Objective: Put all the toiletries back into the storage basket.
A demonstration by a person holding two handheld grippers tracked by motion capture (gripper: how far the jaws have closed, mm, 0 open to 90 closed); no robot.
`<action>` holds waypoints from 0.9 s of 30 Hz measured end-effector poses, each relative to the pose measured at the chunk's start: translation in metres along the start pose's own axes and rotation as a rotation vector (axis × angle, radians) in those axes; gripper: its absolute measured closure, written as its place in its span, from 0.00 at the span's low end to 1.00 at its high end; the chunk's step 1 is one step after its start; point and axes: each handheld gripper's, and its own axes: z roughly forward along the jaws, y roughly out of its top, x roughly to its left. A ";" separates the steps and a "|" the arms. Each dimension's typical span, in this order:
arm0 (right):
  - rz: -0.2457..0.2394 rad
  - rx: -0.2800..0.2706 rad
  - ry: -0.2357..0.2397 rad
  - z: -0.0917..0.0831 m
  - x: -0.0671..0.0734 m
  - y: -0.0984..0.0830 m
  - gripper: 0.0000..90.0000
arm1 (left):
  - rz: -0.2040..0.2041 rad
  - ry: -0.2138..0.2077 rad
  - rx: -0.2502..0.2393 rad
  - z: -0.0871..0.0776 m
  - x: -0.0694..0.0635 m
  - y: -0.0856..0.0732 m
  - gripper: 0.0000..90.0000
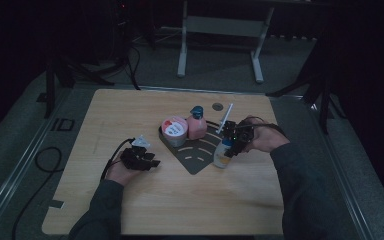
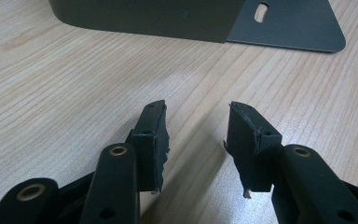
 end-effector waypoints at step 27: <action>-0.027 -0.032 0.012 -0.001 0.010 0.023 0.61 | 0.002 -0.004 0.000 0.000 0.000 0.000 0.64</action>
